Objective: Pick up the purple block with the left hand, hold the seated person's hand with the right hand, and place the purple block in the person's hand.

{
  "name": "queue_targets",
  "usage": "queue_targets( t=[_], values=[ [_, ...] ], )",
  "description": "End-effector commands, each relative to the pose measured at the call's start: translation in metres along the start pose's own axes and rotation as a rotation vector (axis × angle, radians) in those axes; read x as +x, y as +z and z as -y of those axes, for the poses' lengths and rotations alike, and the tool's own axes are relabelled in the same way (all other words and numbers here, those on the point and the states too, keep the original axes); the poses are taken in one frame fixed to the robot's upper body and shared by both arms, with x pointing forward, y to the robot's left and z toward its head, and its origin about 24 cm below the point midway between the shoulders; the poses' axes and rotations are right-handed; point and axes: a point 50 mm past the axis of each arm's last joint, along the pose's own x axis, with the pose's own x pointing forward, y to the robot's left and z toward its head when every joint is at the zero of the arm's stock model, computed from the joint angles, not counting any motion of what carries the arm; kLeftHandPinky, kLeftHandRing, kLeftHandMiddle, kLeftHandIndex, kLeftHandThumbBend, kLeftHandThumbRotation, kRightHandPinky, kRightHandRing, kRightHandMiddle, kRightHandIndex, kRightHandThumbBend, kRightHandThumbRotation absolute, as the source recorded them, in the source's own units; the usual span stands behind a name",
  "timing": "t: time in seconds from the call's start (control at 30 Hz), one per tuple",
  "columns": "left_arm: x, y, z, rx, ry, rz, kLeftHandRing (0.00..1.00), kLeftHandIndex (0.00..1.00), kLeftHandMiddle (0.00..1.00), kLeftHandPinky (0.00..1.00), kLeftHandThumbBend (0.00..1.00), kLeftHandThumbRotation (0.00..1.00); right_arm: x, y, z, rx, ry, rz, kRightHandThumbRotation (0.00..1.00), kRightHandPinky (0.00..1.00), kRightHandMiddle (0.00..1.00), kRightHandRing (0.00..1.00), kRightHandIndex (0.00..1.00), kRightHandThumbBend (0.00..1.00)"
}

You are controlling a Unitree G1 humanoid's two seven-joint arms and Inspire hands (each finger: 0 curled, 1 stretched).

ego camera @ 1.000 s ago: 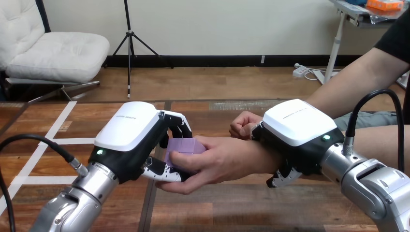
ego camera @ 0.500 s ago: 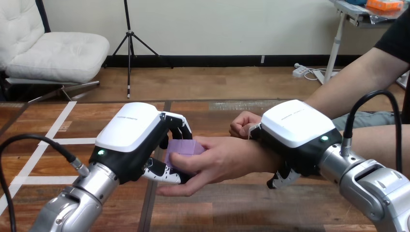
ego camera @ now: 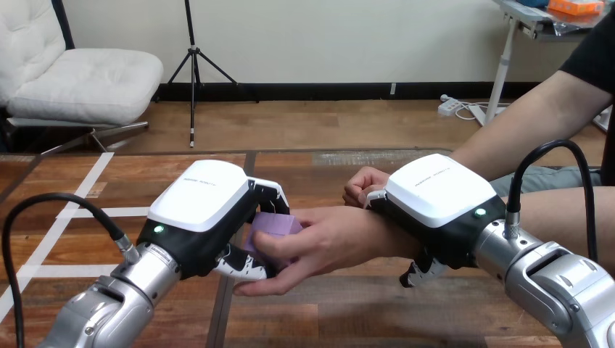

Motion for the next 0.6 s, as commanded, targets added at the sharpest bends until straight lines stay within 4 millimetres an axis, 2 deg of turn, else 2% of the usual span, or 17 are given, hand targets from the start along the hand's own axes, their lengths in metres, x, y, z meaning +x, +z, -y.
queue_targets(
  t=[0.0,0.2,0.57],
  values=[
    [0.0053,-0.001,-0.0174,0.075,0.036,0.033,0.85,0.88,0.89,0.78,0.78,0.22,0.0019,-0.002,0.0158,-0.023,-0.094,0.006,0.09,0.69,0.78,0.75,0.77,0.82],
    [0.0046,-0.0021,-0.0163,0.085,0.031,0.037,0.91,0.95,0.95,0.88,0.77,0.34,0.0014,-0.0033,0.0154,-0.031,-0.091,0.002,0.09,0.72,0.8,0.77,0.79,0.82],
    [0.0034,-0.005,-0.0137,0.093,0.044,0.049,0.97,1.0,0.99,0.96,0.76,0.45,0.0,-0.0049,0.0155,-0.034,-0.093,-0.005,0.11,0.76,0.82,0.81,0.82,0.8]
  ],
)
